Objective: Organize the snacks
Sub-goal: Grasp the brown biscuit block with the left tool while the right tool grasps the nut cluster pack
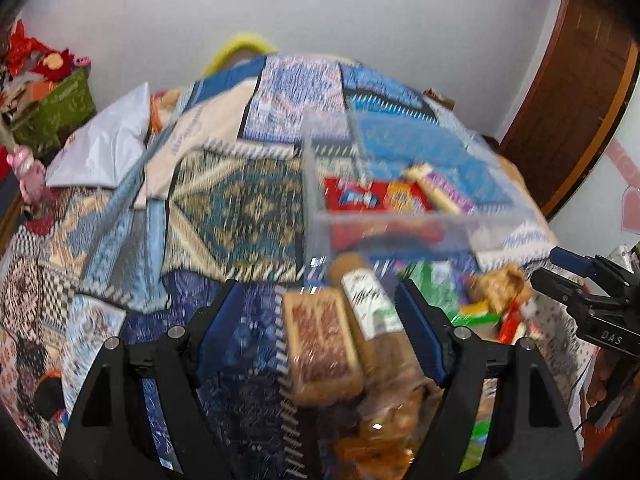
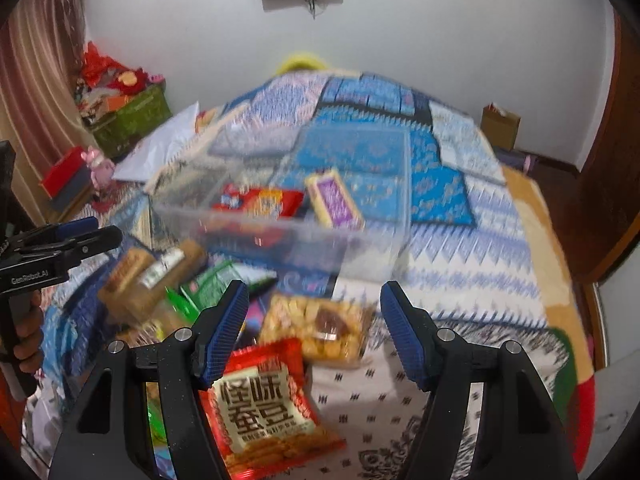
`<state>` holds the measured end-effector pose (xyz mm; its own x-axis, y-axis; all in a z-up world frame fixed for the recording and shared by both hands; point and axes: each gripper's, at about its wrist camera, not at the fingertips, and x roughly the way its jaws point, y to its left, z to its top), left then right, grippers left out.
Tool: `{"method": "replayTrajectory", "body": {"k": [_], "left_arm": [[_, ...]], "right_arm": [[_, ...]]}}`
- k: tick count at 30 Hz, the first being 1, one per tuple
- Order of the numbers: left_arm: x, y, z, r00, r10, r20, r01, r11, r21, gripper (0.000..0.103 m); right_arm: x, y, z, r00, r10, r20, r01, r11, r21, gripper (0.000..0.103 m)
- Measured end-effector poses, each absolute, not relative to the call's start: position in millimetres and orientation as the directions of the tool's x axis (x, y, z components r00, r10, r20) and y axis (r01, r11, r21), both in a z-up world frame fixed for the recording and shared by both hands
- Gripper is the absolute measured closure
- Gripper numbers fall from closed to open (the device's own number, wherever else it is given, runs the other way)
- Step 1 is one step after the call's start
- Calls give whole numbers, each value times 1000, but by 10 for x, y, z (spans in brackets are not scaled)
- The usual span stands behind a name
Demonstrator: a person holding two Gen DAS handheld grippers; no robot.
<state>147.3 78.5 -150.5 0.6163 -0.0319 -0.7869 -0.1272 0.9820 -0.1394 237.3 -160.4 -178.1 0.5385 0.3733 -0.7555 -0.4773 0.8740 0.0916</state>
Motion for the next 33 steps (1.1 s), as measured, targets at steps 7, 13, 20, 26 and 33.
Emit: {"method": "replayTrajectory", "body": {"k": [7,13,20,26,33], "left_arm": [[1456,877,-1802,577,-54,-815,-154,973,-174,25],[1409,887,-1823,584,-50,-810,-166,970,-179,25],[1341,936,-1950,552,-33,-833,-172,973,-152,38],[1396,898,-2009,557,-59,-828,-167,969,-181,64],[1443,833,-1965,579,-36,-814,-140,980,-143,66]], "right_arm": [[2433,-1568,-2113,468,362,-806,-466,876,123,38],[2416,-1472,-2148,485,335,-808,-473,877,79,24],[2432,-1506,-2169,484,340,-806,-466,880,91,23],[2504,-1540,-2244,454,353,-818,-447,884,134,20],[2616,-1513,-2307,429,360,-829,-430,888,163,24]]}}
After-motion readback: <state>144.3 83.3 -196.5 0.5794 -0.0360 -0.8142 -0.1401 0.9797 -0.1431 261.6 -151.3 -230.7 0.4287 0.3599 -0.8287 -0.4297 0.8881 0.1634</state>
